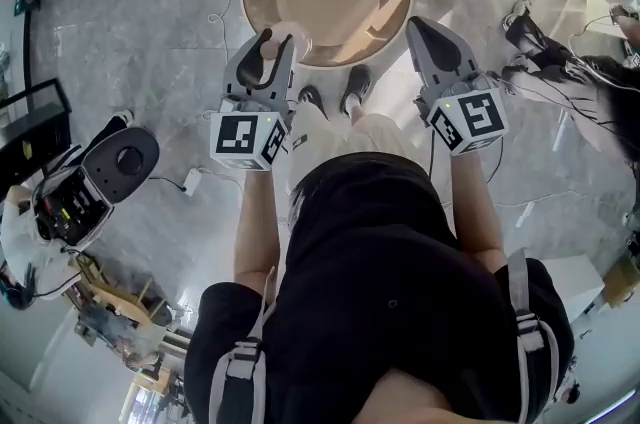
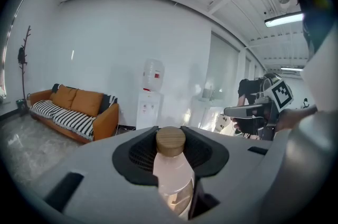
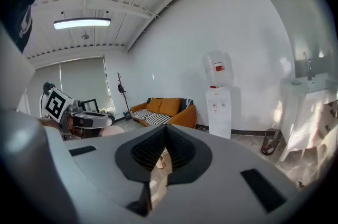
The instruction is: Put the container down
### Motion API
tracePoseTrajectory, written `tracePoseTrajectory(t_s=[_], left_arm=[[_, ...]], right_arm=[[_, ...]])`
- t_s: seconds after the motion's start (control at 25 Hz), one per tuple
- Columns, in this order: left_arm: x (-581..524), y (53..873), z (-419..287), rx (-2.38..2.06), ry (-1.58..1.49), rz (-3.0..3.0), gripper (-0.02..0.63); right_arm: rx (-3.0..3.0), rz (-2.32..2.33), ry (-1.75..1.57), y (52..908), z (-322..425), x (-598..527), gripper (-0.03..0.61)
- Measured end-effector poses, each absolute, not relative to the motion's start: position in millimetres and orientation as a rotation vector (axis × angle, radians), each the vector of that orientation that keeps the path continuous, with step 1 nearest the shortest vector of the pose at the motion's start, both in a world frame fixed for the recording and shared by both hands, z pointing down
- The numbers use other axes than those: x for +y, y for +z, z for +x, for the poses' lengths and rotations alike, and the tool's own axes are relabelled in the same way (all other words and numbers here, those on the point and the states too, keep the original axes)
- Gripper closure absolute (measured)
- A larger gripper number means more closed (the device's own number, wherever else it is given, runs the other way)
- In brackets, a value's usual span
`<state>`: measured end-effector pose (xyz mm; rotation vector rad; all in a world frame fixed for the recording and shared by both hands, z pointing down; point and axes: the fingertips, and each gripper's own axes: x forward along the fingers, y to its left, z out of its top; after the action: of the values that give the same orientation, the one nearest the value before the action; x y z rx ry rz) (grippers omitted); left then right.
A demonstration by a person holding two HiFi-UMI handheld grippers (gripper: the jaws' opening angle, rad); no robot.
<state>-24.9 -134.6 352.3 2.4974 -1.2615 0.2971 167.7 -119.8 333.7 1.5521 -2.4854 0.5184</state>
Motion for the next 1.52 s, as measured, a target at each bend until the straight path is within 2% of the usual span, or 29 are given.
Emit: tracePoseTrajectory(t_s=[0.52, 1.52], left_arm=[[-159, 411, -7, -1.205, 0.302, 2.499, 0.474], [-230, 625, 34, -1.111, 0.498, 2.646, 0.474]], right_arm=[[-2.467, 1.426, 0.605, 391, 148, -131, 0.574], [-2.306, 1.398, 0.726, 523, 135, -169, 0.574]])
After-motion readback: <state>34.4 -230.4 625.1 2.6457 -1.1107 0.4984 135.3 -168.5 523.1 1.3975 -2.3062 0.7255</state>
